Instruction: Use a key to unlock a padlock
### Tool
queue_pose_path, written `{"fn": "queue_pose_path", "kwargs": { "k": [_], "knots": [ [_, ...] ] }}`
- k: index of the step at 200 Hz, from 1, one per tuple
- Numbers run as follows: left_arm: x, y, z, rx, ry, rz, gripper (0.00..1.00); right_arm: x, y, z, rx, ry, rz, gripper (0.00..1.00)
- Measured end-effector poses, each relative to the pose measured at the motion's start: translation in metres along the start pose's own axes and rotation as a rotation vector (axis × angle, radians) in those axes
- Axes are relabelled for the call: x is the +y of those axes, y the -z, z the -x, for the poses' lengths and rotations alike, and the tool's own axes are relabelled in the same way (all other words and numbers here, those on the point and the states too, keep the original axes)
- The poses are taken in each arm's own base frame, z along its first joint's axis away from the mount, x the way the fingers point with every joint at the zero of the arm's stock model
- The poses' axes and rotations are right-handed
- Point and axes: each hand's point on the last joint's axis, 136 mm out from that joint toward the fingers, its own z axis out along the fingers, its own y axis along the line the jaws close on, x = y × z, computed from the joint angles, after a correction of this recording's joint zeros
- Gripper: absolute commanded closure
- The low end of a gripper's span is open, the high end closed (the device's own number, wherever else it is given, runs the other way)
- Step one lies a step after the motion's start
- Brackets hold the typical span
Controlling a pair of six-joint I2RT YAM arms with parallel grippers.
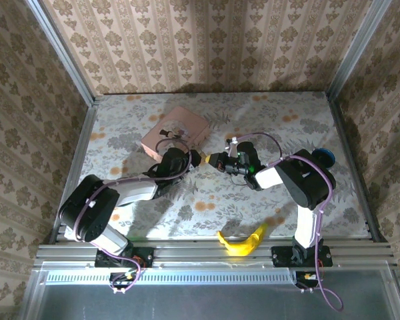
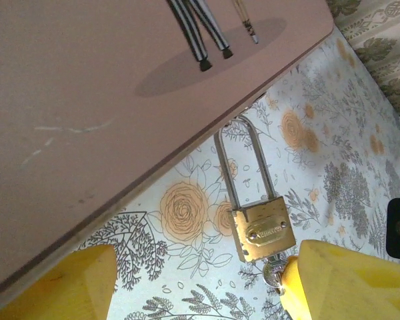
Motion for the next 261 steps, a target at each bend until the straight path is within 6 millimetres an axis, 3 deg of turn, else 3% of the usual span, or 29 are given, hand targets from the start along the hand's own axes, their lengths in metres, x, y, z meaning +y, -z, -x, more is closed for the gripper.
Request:
{"fn": "queue_pose_path", "kwargs": {
  "k": [54, 89, 121, 191, 226, 261],
  "knots": [
    [-0.023, -0.010, 0.004, 0.016, 0.012, -0.053, 0.27, 0.000, -0.003, 0.000, -0.003, -0.006, 0.009, 1.00],
    [-0.013, -0.027, -0.005, 0.042, 0.071, -0.033, 0.28, 0.001, -0.005, 0.000, 0.000, -0.015, 0.012, 1.00],
    [-0.004, -0.039, -0.011, 0.045, 0.111, -0.019, 0.37, -0.001, -0.005, -0.001, 0.003, -0.017, 0.008, 1.00],
    [-0.010, -0.052, -0.008, 0.014, 0.153, -0.079, 0.49, -0.002, -0.006, -0.002, 0.004, -0.021, 0.007, 1.00],
    [-0.013, -0.060, -0.004, 0.007, 0.186, -0.126, 0.60, -0.001, -0.008, -0.004, 0.010, -0.022, 0.008, 1.00],
    [-0.019, -0.062, -0.002, 0.002, 0.203, -0.164, 0.83, -0.001, -0.009, -0.004, 0.010, -0.024, 0.008, 1.00]
  ]
}}
